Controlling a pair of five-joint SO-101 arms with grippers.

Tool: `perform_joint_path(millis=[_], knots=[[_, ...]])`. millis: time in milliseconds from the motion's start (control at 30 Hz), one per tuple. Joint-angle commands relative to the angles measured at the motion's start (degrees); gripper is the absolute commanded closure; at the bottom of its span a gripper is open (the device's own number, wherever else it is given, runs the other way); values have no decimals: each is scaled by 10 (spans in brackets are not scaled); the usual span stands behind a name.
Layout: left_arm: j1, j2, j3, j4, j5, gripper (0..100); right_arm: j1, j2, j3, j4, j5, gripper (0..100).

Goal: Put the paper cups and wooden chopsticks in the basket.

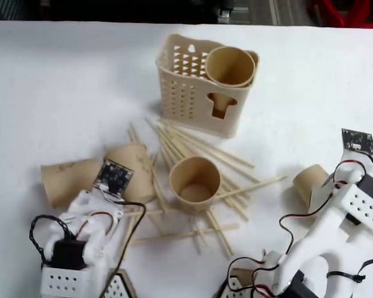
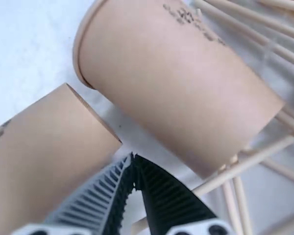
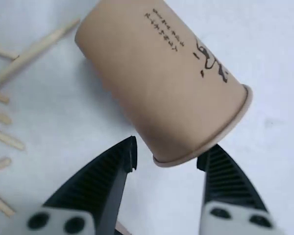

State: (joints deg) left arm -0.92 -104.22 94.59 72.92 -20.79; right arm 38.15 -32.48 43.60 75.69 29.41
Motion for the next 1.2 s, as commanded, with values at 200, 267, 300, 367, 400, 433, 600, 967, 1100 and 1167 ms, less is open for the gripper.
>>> perform_joint_path(millis=[200,267,300,367,400,433,600,967,1100,1167], knots=[[-6,-3,-5,-11,-4,976,-58,-10,29,-91,-55,861],[-6,-3,-5,-11,-4,976,-64,-12,30,-116,-54,943],[-6,-3,-5,-11,-4,976,-65,-15,30,-126,-49,980],[-6,-3,-5,-11,-4,976,-64,-16,27,-131,-23,968],[-6,-3,-5,-11,-4,976,-65,-16,26,-131,-11,976],[-6,-3,-7,-11,-4,976,-67,-16,25,-131,-4,981],[-41,-3,-40,-15,-4,976,-68,-16,6,-131,2,978],[-108,-4,-200,-47,-51,976,-68,-16,-52,-71,3,978],[-122,-2,-232,-47,-133,976,-65,-16,-48,-71,3,978],[-153,-1,-248,-47,-124,975,-64,-16,-48,-71,5,978]])
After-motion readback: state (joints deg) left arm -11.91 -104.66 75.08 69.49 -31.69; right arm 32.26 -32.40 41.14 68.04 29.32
